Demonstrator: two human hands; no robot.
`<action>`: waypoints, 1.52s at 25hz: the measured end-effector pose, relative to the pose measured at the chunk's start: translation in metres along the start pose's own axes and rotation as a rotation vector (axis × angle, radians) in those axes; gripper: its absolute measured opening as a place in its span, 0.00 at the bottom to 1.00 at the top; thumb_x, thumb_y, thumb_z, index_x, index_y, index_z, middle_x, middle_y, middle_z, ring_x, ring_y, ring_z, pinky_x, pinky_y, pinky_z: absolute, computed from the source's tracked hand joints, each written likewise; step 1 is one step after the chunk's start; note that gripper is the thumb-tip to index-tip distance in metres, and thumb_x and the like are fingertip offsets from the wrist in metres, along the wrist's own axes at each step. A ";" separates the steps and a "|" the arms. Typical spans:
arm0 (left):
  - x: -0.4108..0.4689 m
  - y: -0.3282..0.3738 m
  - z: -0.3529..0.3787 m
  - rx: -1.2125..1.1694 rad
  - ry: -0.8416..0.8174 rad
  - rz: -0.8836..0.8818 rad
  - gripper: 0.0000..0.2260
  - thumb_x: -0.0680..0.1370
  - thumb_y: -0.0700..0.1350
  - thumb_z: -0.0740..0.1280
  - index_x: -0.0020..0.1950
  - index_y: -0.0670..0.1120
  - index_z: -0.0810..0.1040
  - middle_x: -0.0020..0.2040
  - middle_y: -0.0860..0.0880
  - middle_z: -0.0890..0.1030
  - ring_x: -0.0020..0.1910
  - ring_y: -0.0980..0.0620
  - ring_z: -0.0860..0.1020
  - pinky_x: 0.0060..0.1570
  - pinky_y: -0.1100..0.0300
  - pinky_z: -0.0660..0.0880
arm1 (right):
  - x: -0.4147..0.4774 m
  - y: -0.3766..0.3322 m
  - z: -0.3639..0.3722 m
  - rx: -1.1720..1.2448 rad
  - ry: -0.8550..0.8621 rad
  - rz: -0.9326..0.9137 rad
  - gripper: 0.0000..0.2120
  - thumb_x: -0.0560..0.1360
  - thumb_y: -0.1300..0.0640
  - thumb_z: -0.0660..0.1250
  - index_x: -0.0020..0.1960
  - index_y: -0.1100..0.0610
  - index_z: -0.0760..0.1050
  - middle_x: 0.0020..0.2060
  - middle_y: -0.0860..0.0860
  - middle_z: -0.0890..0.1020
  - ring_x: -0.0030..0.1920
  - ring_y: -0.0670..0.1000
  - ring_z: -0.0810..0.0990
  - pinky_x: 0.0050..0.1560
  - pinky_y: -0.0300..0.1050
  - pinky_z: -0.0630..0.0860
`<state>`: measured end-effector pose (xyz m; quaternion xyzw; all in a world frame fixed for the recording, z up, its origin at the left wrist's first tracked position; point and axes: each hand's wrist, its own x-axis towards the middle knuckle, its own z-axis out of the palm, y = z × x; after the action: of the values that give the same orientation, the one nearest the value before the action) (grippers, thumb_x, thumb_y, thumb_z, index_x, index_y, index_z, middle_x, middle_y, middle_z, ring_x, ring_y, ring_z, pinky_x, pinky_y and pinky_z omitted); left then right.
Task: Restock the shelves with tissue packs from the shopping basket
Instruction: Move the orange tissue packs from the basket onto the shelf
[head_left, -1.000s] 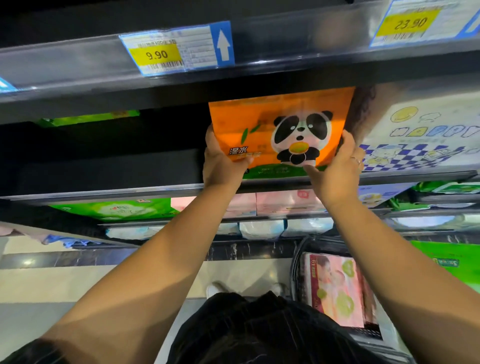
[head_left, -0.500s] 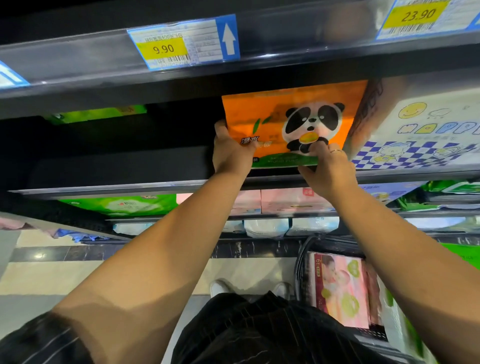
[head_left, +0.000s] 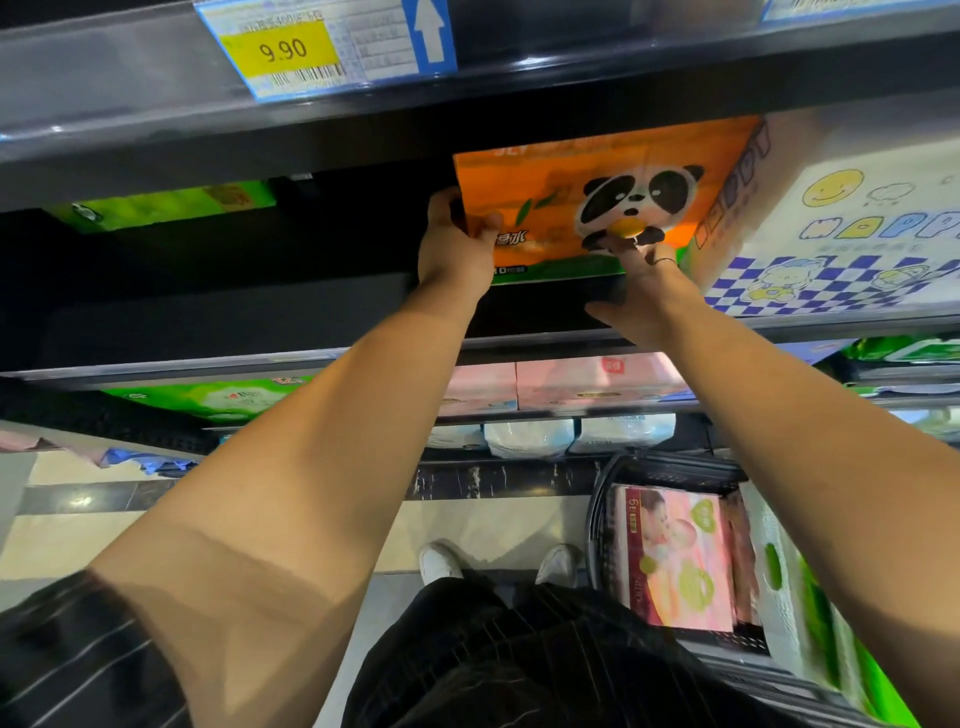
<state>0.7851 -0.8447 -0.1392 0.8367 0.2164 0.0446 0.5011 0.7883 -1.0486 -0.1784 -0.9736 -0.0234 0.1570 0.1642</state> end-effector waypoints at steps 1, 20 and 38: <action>0.004 0.000 0.002 0.013 0.004 0.000 0.17 0.80 0.50 0.64 0.68 0.51 0.66 0.56 0.51 0.77 0.49 0.53 0.75 0.37 0.64 0.69 | 0.002 0.001 -0.001 -0.024 -0.025 0.004 0.36 0.74 0.42 0.68 0.76 0.50 0.57 0.70 0.61 0.63 0.68 0.66 0.65 0.65 0.61 0.66; -0.041 -0.052 -0.038 0.809 -0.221 0.438 0.30 0.77 0.61 0.63 0.75 0.49 0.60 0.73 0.46 0.65 0.72 0.43 0.61 0.68 0.51 0.63 | -0.073 -0.019 0.014 -0.057 0.178 0.039 0.35 0.75 0.36 0.62 0.77 0.39 0.51 0.76 0.58 0.56 0.76 0.60 0.53 0.72 0.65 0.52; -0.160 -0.065 -0.040 0.749 -0.686 1.229 0.31 0.71 0.55 0.72 0.70 0.44 0.69 0.68 0.41 0.71 0.67 0.40 0.68 0.69 0.47 0.63 | -0.305 -0.040 0.096 0.032 0.418 0.669 0.33 0.72 0.40 0.67 0.75 0.45 0.62 0.72 0.56 0.66 0.70 0.60 0.65 0.68 0.63 0.57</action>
<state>0.6088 -0.8509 -0.1524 0.8862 -0.4493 -0.0227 0.1108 0.4691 -1.0103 -0.1602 -0.9358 0.3313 0.0006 0.1202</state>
